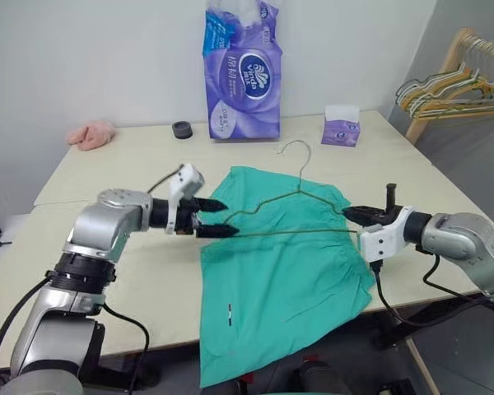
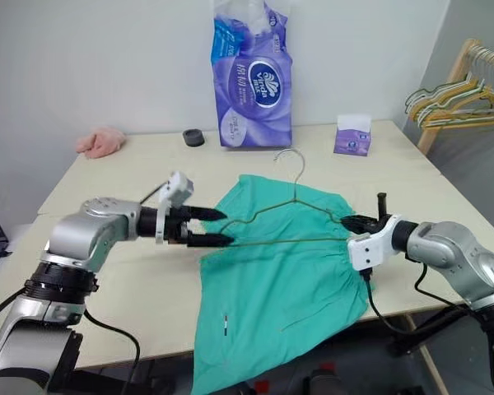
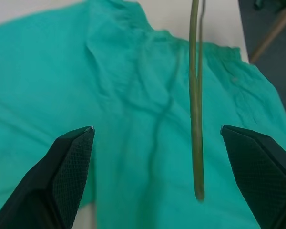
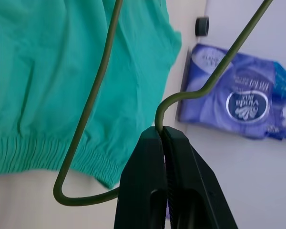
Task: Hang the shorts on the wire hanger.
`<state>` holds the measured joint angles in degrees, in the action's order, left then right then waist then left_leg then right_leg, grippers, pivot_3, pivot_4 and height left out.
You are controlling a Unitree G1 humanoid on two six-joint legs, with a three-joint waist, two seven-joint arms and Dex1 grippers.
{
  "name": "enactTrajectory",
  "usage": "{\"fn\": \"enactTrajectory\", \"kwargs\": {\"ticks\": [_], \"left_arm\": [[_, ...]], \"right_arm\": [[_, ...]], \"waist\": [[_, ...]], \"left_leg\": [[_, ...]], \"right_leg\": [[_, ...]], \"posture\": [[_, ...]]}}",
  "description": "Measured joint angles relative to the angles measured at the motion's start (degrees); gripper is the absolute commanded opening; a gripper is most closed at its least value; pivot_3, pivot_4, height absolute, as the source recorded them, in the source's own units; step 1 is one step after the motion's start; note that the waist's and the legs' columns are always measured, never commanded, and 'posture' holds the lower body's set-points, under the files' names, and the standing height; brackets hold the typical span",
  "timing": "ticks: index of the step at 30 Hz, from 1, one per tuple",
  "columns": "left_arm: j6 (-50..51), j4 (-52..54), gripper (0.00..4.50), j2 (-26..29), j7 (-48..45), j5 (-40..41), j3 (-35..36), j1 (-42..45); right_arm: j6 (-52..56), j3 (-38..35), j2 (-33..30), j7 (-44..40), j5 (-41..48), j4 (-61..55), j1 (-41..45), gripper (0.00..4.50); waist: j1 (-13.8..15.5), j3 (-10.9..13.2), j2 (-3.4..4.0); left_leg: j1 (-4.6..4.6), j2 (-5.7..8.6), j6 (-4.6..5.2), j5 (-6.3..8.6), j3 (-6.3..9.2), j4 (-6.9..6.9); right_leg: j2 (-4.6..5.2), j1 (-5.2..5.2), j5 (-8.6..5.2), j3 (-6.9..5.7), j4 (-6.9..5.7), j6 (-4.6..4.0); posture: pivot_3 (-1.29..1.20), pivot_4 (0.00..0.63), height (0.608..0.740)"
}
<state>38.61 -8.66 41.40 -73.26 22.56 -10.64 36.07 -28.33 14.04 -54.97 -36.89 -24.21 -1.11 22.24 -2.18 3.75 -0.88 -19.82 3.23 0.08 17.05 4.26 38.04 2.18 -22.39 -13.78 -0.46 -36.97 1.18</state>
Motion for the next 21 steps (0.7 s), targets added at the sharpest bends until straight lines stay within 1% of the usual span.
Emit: {"fn": "enactTrajectory", "kwargs": {"ticks": [5,13,16,21], "left_arm": [[-2.09,2.33,4.49,0.41,-2.61,-1.35,-1.92,-0.52],[-6.59,4.1,4.49,0.46,-4.9,-4.68,-5.99,-4.36],[-6.75,4.05,3.93,0.3,-4.88,-5.04,-6.04,-4.39],[-6.72,3.98,2.53,-0.15,-4.9,-5.06,-6.04,-4.39]], "right_arm": [[-0.71,0.77,1.0,-3.14,0.09,-0.36,1.21,0.0],[0.47,0.76,3.08,-6.12,0.91,-1.9,1.47,0.0],[1.25,0.7,3.5,-6.94,1.31,-2.76,1.45,0.0],[1.85,0.4,3.52,-7.3,1.32,-3.11,1.43,0.0]], "waist": [[0.07,0.01,0.01],[-0.15,0.04,0.04],[-0.17,0.08,0.05],[-0.24,0.08,0.06]], "left_leg": [[0.02,0.0,0.01,0.0,-0.02,0.0],[0.02,-0.02,0.03,0.01,-0.03,0.0],[0.03,-0.02,0.05,0.02,-0.02,0.01],[0.03,-0.02,0.05,0.02,-0.03,0.02]], "right_leg": [[0.0,0.01,0.0,0.01,-0.02,-0.01],[-0.01,0.0,-0.01,0.02,-0.04,-0.04],[-0.01,0.01,-0.01,0.0,-0.06,-0.03],[-0.01,0.01,-0.01,0.0,-0.07,-0.03]], "posture": [[-0.1,0.022,0.74],[-0.11,0.027,0.74],[-0.12,0.028,0.74],[-0.12,0.029,0.74]]}}
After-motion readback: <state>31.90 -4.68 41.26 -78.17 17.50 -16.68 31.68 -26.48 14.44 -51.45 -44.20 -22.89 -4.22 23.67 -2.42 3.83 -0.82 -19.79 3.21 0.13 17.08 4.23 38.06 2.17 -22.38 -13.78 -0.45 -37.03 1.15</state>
